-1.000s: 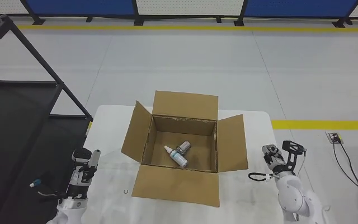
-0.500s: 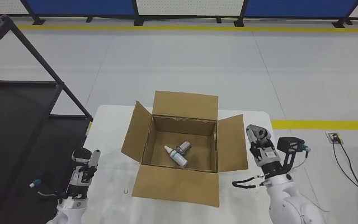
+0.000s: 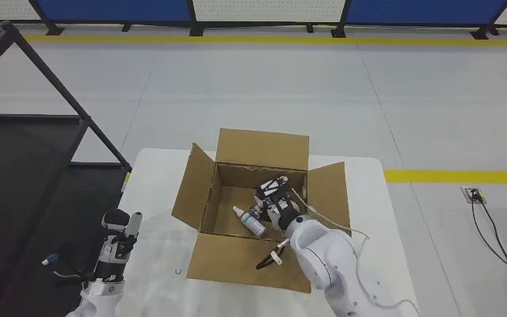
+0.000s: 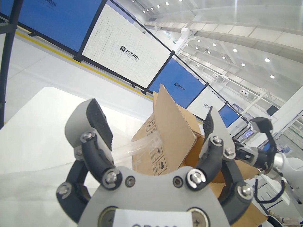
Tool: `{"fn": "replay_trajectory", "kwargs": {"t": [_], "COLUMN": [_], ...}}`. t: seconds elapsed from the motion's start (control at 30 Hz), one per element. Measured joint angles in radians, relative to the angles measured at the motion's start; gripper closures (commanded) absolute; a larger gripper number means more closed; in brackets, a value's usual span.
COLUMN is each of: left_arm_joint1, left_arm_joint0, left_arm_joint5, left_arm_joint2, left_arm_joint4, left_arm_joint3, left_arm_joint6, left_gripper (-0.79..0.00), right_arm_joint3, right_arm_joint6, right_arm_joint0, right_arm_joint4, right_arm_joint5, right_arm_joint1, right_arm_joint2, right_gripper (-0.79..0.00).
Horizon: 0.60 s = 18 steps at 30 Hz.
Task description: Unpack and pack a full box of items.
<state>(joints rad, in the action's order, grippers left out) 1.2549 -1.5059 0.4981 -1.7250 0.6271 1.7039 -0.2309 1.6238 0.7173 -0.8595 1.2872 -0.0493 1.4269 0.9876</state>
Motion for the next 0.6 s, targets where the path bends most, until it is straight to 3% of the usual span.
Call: {"fn": "replay_trajectory", "kwargs": {"t": [0.27, 0.6], "left_arm_joint1": [0.000, 0.000], "left_arm_joint0": [0.000, 0.000], "left_arm_joint5": [0.000, 0.000], "left_arm_joint2": [0.000, 0.000], "left_arm_joint4": [0.000, 0.000], "left_arm_joint3": [0.000, 0.000], "left_arm_joint6": [0.000, 0.000], "left_gripper": [-0.785, -0.785], "right_arm_joint3": [-0.298, -0.510], "right_arm_joint6": [0.238, 0.350], "right_arm_joint0": [0.237, 0.340], "right_arm_joint4": [0.000, -0.026], "right_arm_joint5": [-0.079, -0.101], "right_arm_joint1": [0.062, 0.103], "right_arm_joint2": [-0.137, -0.174], "right_gripper": [0.000, 0.000]}}
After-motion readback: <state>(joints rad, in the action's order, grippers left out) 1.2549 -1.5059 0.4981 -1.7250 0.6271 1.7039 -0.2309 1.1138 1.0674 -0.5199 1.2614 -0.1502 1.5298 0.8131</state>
